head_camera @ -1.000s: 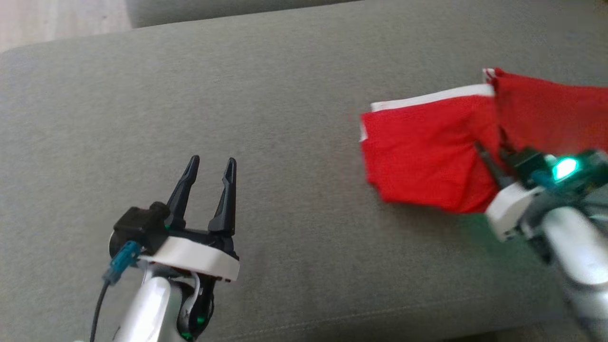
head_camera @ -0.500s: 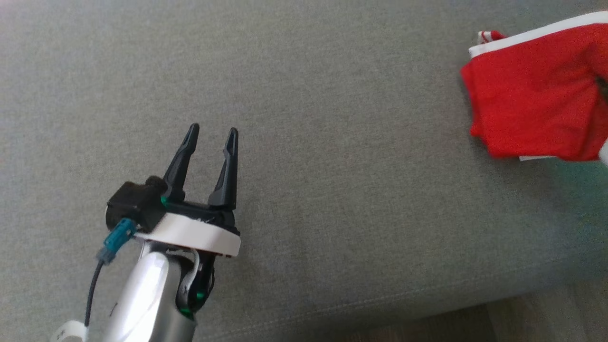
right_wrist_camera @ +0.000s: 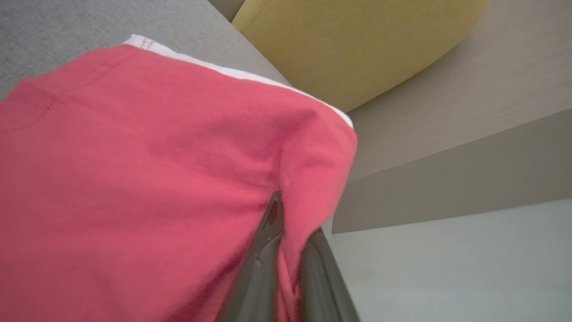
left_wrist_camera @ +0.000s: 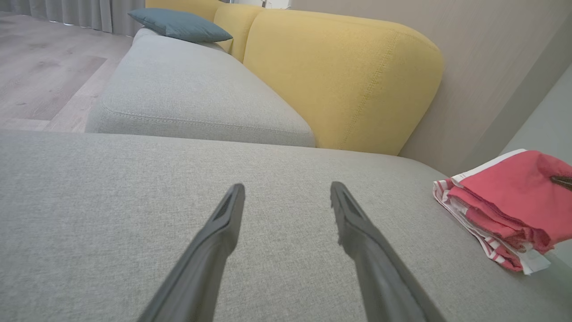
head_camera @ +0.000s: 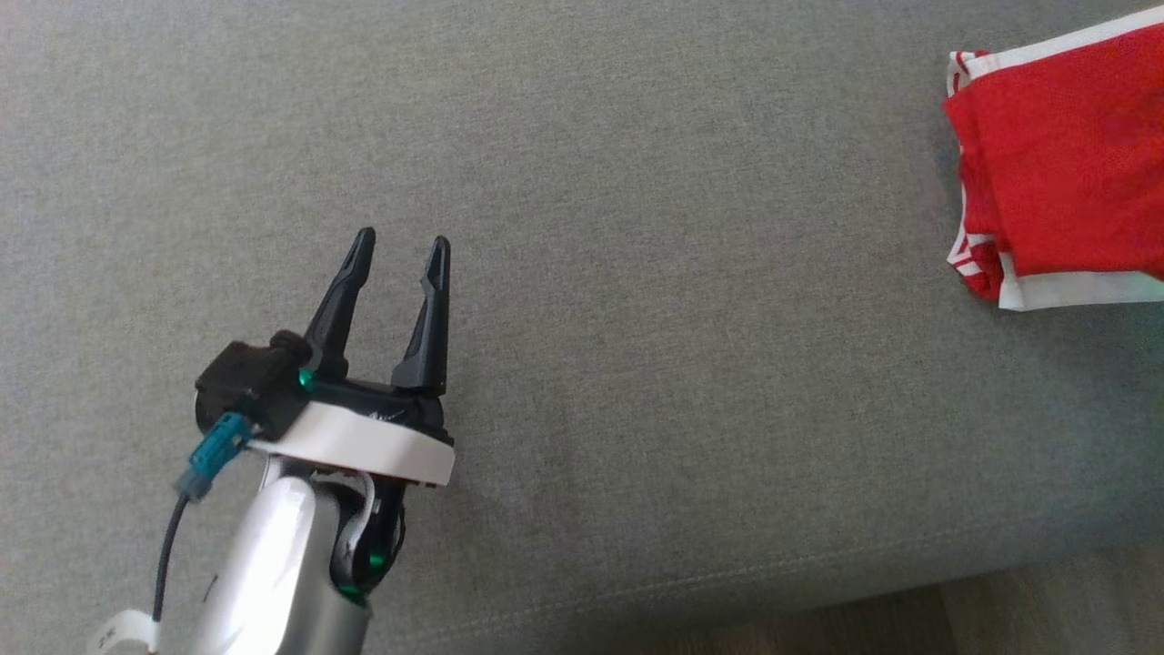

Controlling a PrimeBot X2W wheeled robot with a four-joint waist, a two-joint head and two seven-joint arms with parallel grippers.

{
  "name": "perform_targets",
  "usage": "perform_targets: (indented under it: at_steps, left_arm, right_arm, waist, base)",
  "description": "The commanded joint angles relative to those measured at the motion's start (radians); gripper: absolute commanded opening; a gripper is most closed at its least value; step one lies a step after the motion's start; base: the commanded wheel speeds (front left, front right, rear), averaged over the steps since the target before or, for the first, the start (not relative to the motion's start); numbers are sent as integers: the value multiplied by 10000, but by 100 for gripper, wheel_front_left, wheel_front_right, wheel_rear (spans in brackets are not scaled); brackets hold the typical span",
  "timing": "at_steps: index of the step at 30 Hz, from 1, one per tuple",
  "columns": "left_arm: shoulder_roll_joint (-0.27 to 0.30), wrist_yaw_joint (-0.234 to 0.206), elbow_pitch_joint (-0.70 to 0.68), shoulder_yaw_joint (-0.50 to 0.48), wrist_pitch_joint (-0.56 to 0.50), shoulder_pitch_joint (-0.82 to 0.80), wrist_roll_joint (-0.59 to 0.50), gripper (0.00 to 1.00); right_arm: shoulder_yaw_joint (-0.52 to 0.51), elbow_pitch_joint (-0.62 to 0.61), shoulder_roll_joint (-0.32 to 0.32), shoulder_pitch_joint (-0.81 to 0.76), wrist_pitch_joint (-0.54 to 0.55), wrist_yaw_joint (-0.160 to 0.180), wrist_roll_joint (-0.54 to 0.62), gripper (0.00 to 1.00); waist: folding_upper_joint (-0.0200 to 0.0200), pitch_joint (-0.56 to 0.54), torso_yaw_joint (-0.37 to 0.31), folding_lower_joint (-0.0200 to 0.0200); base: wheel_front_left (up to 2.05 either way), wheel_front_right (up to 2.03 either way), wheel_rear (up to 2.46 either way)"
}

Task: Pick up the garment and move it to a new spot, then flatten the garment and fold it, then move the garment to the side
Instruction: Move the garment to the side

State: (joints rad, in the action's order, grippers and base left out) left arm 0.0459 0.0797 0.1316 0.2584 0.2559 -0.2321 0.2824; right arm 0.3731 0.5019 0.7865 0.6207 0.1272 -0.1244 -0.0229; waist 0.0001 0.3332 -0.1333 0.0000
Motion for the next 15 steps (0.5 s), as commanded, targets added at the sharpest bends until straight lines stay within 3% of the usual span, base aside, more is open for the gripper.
perform_targets:
  at_steps: [1,8,10,15]
  left_arm:
    - [43,26,-316,-293,59,-272,-137,100]
    - [43,25,-316,-299,59,-203,-178,100]
    - [43,27,-313,-299,59,-199,-185,100]
    - [43,37,-285,-285,59,-225,-179,100]
  right_arm:
    - [-207,-225,251,-345,69,-63,44,0]
    - [-685,-482,-48,-641,361,-63,106,0]
    - [-886,-562,-168,-735,417,-63,91,100]
    - [-1467,-844,-517,-837,441,-63,39,100]
  waist:
    - [-1,-28,-7,0]
    - [-1,-89,-82,0]
    - [-1,-92,-100,0]
    - [-1,-99,-107,0]
  base:
    - [0,0,0]
    - [0,0,0]
    - [0,0,0]
    - [0,0,0]
